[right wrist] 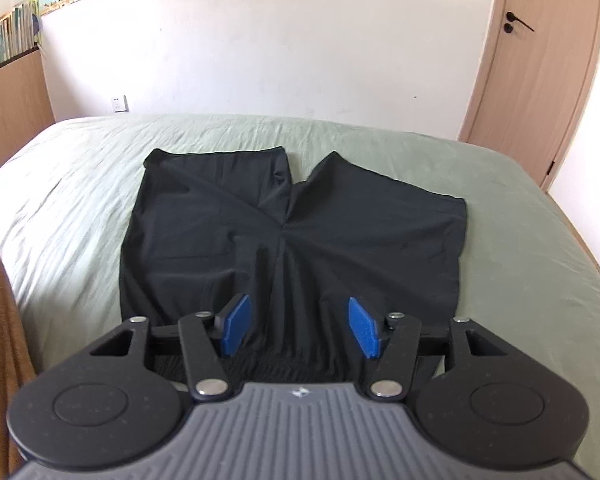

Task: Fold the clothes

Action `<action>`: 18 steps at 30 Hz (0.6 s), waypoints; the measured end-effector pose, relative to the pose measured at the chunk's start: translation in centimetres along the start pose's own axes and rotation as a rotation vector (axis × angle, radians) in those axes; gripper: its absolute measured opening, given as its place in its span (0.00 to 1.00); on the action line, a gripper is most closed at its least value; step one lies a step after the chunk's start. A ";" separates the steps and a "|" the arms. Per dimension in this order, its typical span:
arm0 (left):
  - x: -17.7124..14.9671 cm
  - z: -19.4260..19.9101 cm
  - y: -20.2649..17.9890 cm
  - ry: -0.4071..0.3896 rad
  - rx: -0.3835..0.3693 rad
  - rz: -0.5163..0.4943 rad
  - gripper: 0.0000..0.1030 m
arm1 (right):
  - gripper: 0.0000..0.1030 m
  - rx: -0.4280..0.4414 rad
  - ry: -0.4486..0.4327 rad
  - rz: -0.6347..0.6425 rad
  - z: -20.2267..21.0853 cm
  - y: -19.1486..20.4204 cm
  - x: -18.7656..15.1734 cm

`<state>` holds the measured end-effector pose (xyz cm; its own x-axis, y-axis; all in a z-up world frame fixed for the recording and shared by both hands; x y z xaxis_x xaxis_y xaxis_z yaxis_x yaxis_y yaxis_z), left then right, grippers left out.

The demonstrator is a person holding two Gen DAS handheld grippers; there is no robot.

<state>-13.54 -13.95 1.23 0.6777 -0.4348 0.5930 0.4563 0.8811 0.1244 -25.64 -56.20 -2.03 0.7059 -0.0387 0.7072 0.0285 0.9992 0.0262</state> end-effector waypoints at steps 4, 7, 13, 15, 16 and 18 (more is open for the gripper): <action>0.1 -2.3 -6.5 -0.065 -0.093 -0.023 0.62 | 0.57 -0.046 -0.013 -0.009 1.9 -1.6 -0.9; 1.8 -3.3 -11.5 -0.135 -0.137 -0.075 0.62 | 0.57 -0.072 -0.016 -0.028 2.8 -2.6 -1.7; 4.0 -5.1 -17.1 -0.239 -0.184 -0.084 0.62 | 0.58 -0.132 -0.012 -0.090 3.3 -5.2 -3.6; 4.0 -6.3 -18.5 -0.225 -0.203 -0.055 0.62 | 0.58 -0.144 -0.007 -0.128 3.1 -6.2 -4.3; 3.9 -6.9 -19.3 -0.208 -0.219 -0.034 0.62 | 0.58 -0.150 -0.005 -0.155 3.0 -6.9 -4.7; 3.8 -8.0 -20.7 -0.183 -0.237 0.001 0.62 | 0.58 -0.155 0.004 -0.193 2.7 -7.9 -5.4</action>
<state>-15.84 -35.34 -5.45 0.5726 -0.3744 0.7293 0.5923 0.8040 -0.0523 -31.60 -63.87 -4.15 0.6795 -0.2288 0.6971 0.2708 0.9612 0.0516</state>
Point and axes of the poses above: each gripper's, at about its wrist camera, not at the fingertips, and z roughly against the way its jaws point, y to its left, x to its top, the point moved 9 cm from there along -z, roughly the way its jaws point, and after that the axes turned 7 degrees about x, right-handed, at the moved point
